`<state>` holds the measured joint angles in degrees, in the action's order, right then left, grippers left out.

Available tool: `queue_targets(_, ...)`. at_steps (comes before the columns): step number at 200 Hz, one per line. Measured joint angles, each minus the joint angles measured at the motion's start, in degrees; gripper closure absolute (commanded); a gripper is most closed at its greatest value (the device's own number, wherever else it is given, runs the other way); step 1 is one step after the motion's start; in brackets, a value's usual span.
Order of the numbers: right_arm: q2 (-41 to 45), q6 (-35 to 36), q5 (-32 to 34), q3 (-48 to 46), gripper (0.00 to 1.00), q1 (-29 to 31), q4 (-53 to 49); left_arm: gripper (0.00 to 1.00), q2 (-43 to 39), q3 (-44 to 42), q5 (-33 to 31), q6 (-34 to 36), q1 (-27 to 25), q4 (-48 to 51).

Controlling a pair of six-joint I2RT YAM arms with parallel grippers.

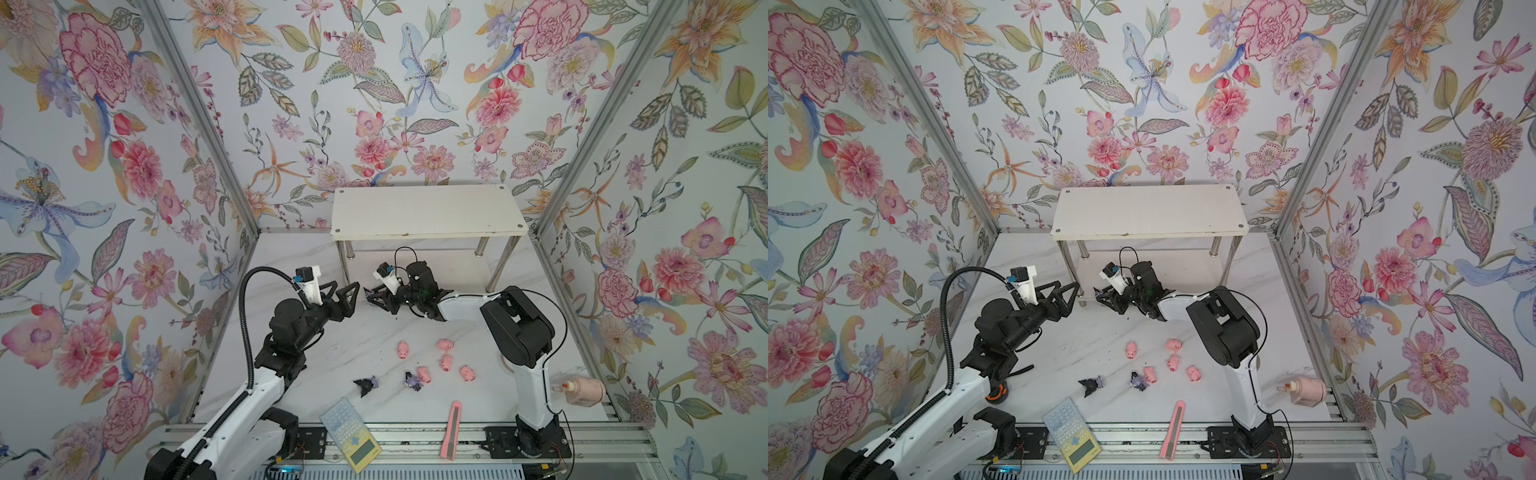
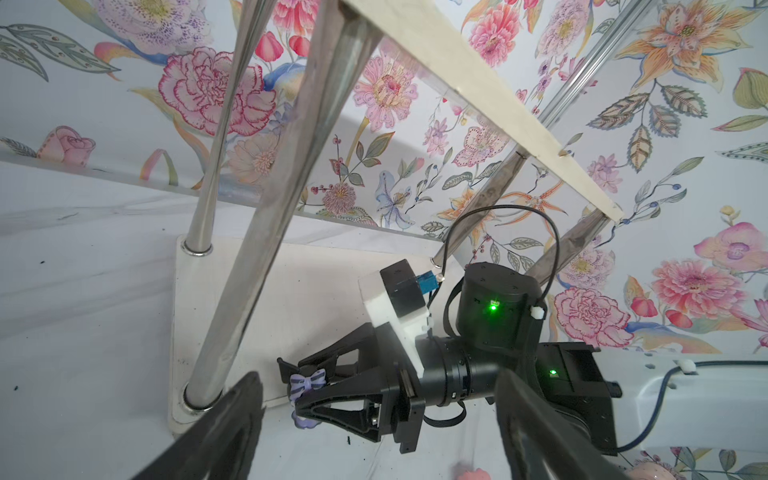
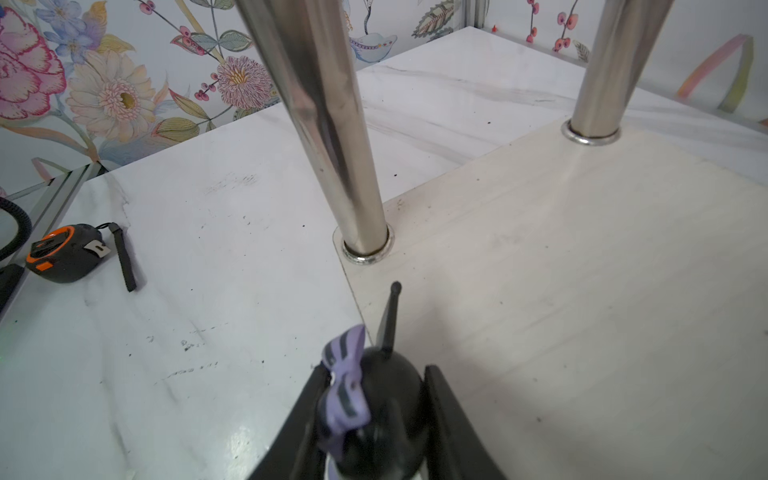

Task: Place and organize the plastic toys onto the shelf

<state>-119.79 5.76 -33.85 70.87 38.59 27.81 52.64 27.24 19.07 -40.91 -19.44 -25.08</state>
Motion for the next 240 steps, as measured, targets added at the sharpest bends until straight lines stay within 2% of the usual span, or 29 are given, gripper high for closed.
queue_targets(36,-0.04,2.01,-4.04,0.02,1.00,-0.55,5.09,0.13,3.43,0.00,0.17,-0.48,0.04,-1.33)
queue_targets(74,-1.70,4.07,-10.08,-0.48,1.00,-1.62,18.18,0.13,4.31,-0.24,0.17,-0.70,0.04,-3.37)
queue_targets(111,-8.17,-0.20,-13.55,-0.33,1.00,-4.52,28.68,0.13,4.17,-0.66,0.13,-1.09,0.07,-3.69)
queue_targets(150,-10.58,-5.64,-14.49,2.36,1.00,-5.95,30.36,0.13,3.96,-0.74,0.13,-1.11,0.33,-3.72)
queue_targets(164,-10.58,-6.75,-14.91,3.82,0.97,-5.84,30.77,0.13,3.96,-0.74,0.13,-1.16,0.37,-3.72)
queue_targets(184,-10.58,-7.37,-15.30,4.85,0.92,-5.66,31.23,0.13,3.96,-0.74,0.15,-1.53,0.37,-3.72)
queue_targets(240,-10.88,-7.37,-16.74,6.67,0.87,-5.09,28.72,0.13,3.80,-0.74,0.15,-1.53,0.37,-3.72)
